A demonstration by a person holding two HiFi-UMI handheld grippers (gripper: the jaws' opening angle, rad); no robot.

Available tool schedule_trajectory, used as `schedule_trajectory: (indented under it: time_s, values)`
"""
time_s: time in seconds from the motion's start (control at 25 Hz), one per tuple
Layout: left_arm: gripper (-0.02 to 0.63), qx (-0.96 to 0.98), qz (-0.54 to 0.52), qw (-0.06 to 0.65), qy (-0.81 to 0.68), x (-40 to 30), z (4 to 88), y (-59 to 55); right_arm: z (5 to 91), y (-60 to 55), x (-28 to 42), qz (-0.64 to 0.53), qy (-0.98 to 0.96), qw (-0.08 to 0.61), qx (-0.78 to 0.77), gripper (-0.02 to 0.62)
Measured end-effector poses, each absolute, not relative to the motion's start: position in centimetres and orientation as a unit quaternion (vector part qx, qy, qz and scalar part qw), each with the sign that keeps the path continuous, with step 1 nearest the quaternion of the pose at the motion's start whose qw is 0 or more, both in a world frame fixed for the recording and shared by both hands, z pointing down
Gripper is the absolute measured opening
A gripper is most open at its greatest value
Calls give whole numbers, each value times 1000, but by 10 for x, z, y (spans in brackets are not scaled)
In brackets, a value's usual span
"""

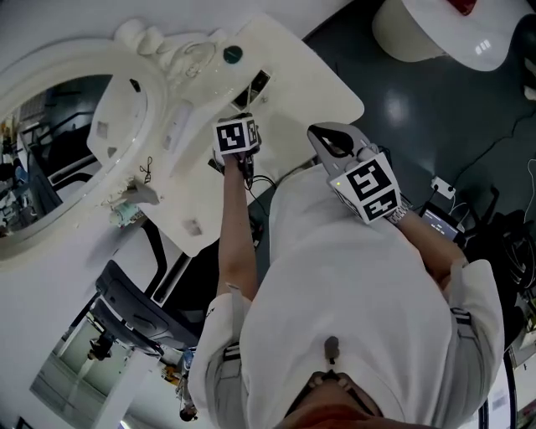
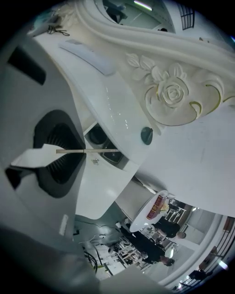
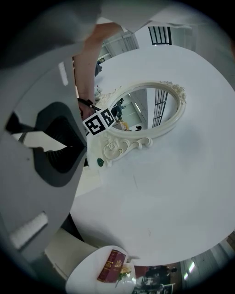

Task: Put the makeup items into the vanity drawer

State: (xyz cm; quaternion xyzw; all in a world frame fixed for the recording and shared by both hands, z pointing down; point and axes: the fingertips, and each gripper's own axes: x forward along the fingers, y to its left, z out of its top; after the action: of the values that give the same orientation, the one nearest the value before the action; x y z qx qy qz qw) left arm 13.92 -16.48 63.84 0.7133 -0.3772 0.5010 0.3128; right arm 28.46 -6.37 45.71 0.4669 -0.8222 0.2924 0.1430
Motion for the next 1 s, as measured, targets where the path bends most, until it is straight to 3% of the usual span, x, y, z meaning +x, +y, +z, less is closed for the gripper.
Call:
schedule_trajectory:
  time_s: [0.8,1.0]
  values:
    - [37,728,461,264,-433,159,656,-217,470,-78,303,309,-821,151,455,0]
    - [72,749,434,235,-442,155,646,-219,468,-77,293,307,-823,153,452,0]
